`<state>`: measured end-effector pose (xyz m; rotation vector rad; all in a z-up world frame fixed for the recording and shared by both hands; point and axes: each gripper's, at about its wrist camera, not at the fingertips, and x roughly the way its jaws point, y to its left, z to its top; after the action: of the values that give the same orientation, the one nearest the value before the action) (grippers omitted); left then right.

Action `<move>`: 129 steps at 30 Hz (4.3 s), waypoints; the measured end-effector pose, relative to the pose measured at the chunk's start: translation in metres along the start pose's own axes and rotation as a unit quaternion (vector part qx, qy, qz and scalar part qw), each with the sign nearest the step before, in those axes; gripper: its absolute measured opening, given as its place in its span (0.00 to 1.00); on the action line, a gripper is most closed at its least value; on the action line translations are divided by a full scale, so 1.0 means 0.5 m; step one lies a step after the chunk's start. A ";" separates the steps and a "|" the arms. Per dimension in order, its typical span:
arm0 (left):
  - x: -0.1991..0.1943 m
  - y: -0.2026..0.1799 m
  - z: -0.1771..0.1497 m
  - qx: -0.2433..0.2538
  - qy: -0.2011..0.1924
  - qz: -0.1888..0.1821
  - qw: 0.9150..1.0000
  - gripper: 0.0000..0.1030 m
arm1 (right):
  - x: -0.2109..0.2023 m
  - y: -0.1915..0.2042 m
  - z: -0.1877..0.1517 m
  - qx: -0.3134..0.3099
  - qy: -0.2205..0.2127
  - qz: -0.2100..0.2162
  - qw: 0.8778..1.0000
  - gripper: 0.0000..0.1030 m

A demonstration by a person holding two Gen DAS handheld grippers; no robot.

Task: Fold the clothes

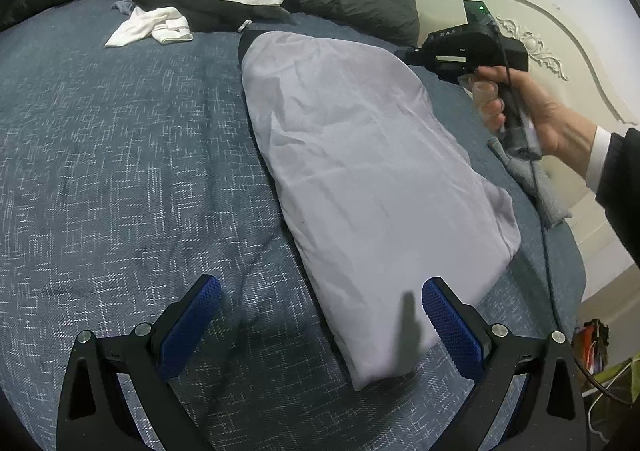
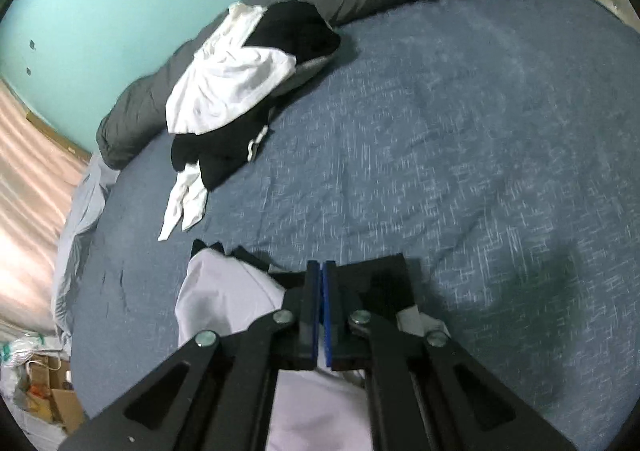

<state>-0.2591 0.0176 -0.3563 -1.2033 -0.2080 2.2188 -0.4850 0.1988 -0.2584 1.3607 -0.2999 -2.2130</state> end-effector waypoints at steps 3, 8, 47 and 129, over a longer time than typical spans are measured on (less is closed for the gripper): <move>0.002 -0.003 -0.001 0.002 0.001 -0.001 1.000 1.00 | -0.005 0.021 -0.008 -0.036 0.020 -0.006 0.999 0.19; 0.006 -0.008 -0.002 0.008 0.003 -0.001 1.000 1.00 | 0.013 0.033 -0.044 -0.064 0.058 -0.006 0.996 0.33; 0.049 -0.006 -0.002 0.012 0.034 0.016 0.999 1.00 | -0.051 -0.124 -0.041 0.169 -0.011 0.105 0.980 0.06; -0.043 0.013 0.025 -0.029 -0.017 0.029 0.999 1.00 | -0.008 0.075 -0.021 -0.052 -0.005 -0.008 0.999 0.05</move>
<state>-0.2629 0.0019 -0.3364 -1.2162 -0.2567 2.2990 -0.4625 0.1704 -0.2436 1.3018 -0.1736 -2.2168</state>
